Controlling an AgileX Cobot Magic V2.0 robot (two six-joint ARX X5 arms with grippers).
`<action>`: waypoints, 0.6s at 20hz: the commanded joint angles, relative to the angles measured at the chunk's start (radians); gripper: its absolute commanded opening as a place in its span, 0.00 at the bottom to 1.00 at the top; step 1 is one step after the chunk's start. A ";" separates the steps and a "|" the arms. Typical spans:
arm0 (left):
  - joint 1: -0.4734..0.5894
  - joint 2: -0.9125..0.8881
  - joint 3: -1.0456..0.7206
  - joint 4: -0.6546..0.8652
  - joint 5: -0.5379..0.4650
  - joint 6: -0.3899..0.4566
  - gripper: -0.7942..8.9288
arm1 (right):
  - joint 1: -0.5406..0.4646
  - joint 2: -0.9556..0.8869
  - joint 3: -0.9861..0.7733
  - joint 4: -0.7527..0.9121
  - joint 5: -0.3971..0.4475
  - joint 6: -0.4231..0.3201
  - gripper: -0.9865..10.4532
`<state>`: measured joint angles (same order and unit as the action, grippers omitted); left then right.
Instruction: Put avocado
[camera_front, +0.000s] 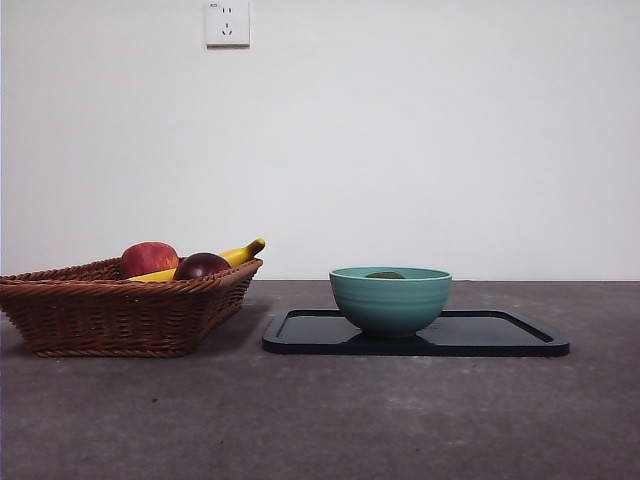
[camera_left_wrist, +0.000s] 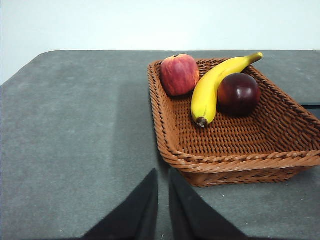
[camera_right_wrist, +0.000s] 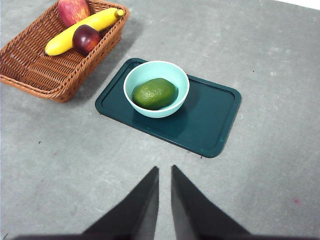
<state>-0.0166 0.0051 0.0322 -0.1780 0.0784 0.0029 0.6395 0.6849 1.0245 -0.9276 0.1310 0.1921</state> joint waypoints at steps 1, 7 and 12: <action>-0.001 -0.002 -0.021 -0.008 0.001 0.011 0.11 | 0.007 0.005 0.010 0.011 0.001 0.010 0.12; -0.001 -0.002 -0.020 -0.008 0.001 0.011 0.11 | 0.006 0.004 0.010 0.012 0.001 0.010 0.12; -0.001 -0.002 -0.020 -0.008 0.001 0.011 0.11 | -0.256 -0.208 -0.119 0.224 -0.061 -0.200 0.12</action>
<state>-0.0166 0.0051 0.0322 -0.1776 0.0780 0.0067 0.3985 0.4736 0.9092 -0.7155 0.0811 0.0525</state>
